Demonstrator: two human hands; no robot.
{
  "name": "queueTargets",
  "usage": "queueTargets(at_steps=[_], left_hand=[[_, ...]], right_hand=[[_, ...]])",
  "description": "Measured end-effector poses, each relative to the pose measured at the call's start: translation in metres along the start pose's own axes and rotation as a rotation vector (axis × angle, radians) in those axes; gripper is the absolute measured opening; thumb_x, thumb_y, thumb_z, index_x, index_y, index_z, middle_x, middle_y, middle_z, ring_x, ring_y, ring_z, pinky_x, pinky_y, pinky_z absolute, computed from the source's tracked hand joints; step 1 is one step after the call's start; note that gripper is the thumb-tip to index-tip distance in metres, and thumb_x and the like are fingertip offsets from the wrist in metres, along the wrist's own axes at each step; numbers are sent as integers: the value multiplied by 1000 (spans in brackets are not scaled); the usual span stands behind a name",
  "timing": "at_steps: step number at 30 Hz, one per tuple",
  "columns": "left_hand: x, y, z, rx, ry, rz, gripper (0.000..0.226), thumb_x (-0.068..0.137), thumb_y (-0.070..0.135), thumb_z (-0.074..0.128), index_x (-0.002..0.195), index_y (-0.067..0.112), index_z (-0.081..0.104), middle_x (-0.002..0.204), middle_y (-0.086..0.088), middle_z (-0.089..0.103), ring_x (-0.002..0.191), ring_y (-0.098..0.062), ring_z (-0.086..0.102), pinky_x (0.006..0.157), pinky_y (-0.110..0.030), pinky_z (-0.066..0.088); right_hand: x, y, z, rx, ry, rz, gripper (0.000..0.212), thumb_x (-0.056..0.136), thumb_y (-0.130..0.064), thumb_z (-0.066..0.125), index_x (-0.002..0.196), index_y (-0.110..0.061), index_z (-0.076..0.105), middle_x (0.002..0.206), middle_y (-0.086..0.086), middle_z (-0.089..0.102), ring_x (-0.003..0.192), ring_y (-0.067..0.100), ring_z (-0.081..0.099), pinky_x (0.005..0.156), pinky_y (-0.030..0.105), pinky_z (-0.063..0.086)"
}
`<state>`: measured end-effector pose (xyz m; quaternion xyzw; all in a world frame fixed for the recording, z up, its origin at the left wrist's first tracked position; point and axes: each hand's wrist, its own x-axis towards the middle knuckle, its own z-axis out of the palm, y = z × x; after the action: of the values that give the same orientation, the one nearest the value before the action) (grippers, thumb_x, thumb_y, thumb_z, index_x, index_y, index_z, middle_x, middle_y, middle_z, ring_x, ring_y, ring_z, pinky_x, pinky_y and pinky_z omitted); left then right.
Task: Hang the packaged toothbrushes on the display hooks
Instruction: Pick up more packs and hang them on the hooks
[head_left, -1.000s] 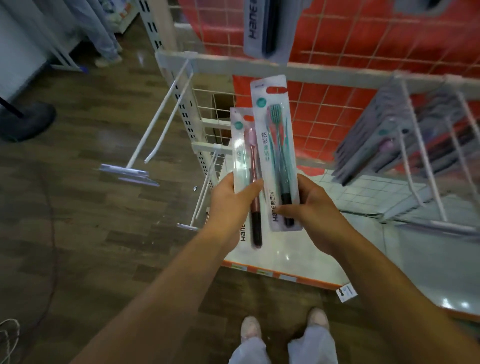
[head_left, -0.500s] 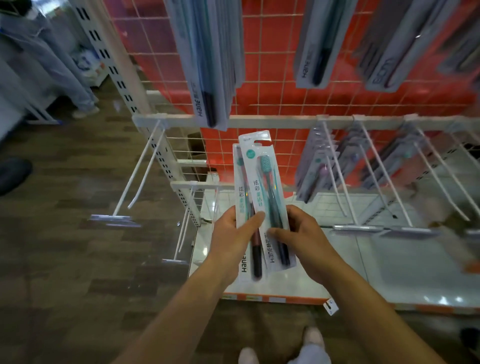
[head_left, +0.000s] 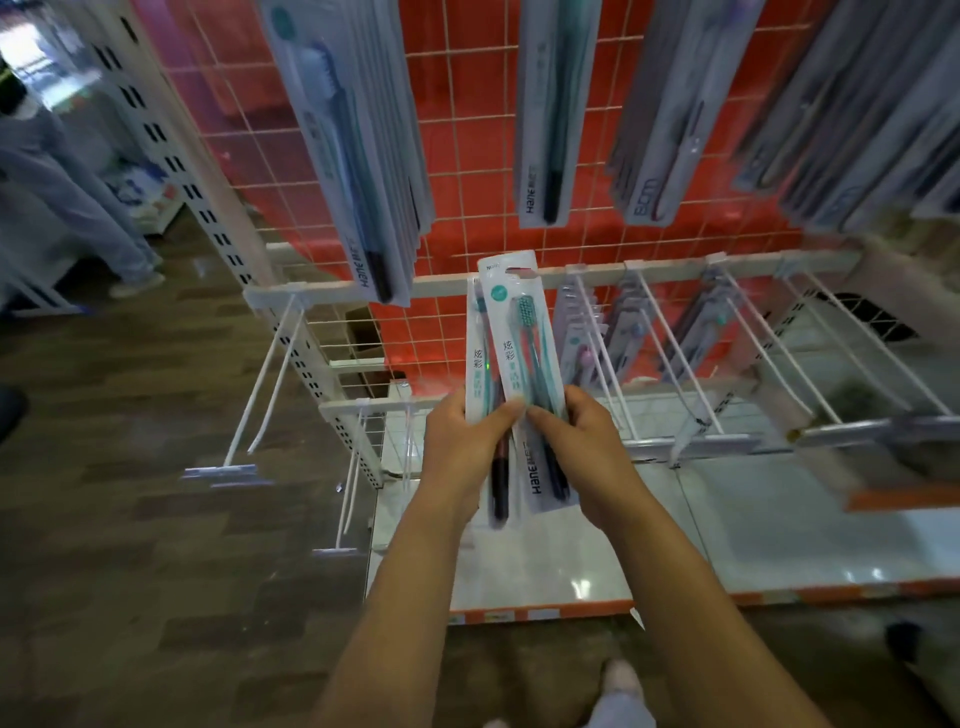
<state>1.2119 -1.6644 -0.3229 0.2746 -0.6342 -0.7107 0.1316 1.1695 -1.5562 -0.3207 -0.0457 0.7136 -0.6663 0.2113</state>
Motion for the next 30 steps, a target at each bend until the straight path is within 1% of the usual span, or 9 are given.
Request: queueTargets(at_steps=[2, 4, 7, 10, 15, 19, 21, 26, 30], left_hand=[[-3, 10, 0, -1, -21, 18, 20, 85, 7, 71, 100, 21, 68, 98, -3, 75, 89, -18, 73, 78, -33, 60], [-9, 20, 1, -17, -46, 45, 19, 85, 6, 71, 101, 17, 70, 98, -4, 75, 90, -21, 73, 79, -34, 60], [-18, 33, 0, -9, -52, 69, 19, 85, 9, 72, 103, 14, 70, 97, -4, 75, 88, -20, 73, 78, -35, 61], [-27, 44, -5, -9, -43, 99, 21, 85, 13, 73, 105, 12, 69, 97, -5, 75, 88, -21, 73, 79, -38, 60], [-46, 58, -17, -86, -45, 116, 23, 88, 13, 70, 110, 13, 67, 97, -3, 75, 89, -19, 73, 75, -33, 60], [-61, 64, -20, -119, -19, 114, 14, 95, 14, 60, 106, 18, 68, 97, -1, 76, 92, -19, 72, 81, -38, 59], [-68, 66, -21, -126, -14, 109, 16, 97, 13, 56, 105, 20, 68, 98, -1, 76, 94, -20, 72, 84, -40, 59], [-76, 76, -29, -159, -23, 112, 19, 98, 10, 53, 111, 14, 66, 103, -4, 75, 97, -21, 72, 89, -47, 56], [-78, 80, -35, -189, -11, 119, 21, 100, 12, 50, 113, 12, 66, 106, -6, 74, 103, -25, 70, 95, -49, 52]], right_hand=[[-4, -8, -2, 1, 18, -3, 26, 93, -14, 59, 119, -15, 59, 107, 2, 70, 96, 15, 68, 86, 32, 56], [-10, -18, -4, -7, 22, -22, 24, 93, -9, 58, 117, -14, 59, 105, 4, 70, 95, 16, 68, 83, 31, 56], [-22, -32, -6, 0, 31, -58, 21, 93, -5, 56, 109, -17, 59, 98, 1, 69, 89, 14, 67, 74, 24, 54], [-35, -45, -6, 17, 18, -93, 18, 94, -7, 55, 105, -21, 59, 95, -5, 70, 86, 8, 69, 67, 18, 54], [-55, -61, -2, 87, 0, -142, 14, 95, -8, 55, 99, -18, 63, 85, -7, 71, 75, 2, 69, 60, 14, 52], [-67, -64, 4, 161, 24, -144, 14, 96, -7, 54, 99, -17, 63, 85, -6, 72, 73, 4, 70, 59, 16, 53], [-72, -65, 7, 171, 20, -147, 16, 96, -5, 53, 103, -15, 63, 85, -5, 73, 75, 5, 70, 60, 17, 53], [-81, -70, 5, 210, 5, -162, 25, 95, 3, 49, 105, -17, 61, 82, -8, 74, 75, 4, 70, 57, 15, 53], [-85, -74, 1, 221, 12, -179, 34, 92, 11, 46, 102, -19, 61, 81, -10, 74, 77, 3, 70, 60, 15, 53]])
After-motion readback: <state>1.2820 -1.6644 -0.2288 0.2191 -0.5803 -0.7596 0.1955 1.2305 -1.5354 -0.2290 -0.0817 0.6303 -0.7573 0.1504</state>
